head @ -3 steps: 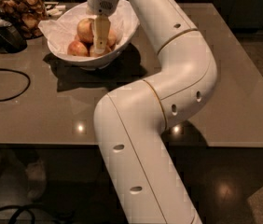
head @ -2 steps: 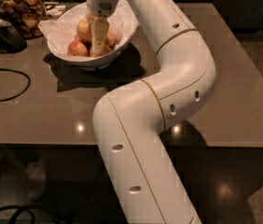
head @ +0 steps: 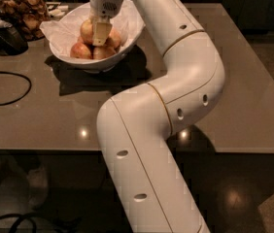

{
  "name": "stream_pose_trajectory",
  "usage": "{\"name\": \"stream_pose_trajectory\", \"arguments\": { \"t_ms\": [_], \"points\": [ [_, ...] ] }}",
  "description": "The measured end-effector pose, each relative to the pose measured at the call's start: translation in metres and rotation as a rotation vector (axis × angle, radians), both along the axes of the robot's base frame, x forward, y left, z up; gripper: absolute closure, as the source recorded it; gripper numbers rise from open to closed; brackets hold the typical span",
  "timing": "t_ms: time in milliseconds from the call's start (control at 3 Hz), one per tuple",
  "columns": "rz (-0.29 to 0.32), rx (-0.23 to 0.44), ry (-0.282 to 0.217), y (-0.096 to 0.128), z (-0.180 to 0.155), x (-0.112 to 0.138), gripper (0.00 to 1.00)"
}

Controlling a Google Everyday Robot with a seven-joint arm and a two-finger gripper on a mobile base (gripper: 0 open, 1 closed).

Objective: Pick apple from white bowl

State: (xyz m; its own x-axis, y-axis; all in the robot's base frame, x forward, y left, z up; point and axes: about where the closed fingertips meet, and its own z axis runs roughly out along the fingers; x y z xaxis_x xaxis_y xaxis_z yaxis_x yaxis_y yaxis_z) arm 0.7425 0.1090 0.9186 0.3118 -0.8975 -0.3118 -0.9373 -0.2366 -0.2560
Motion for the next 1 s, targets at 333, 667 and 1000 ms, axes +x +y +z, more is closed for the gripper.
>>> {"name": "stream_pose_trajectory", "arguments": {
  "t_ms": [333,667,1000],
  "points": [
    [0.0,0.0,0.0,0.0,0.0,0.0,0.92],
    [0.0,0.0,0.0,0.0,0.0,0.0,1.0],
    [0.0,0.0,0.0,0.0,0.0,0.0,1.0]
  ]
}}
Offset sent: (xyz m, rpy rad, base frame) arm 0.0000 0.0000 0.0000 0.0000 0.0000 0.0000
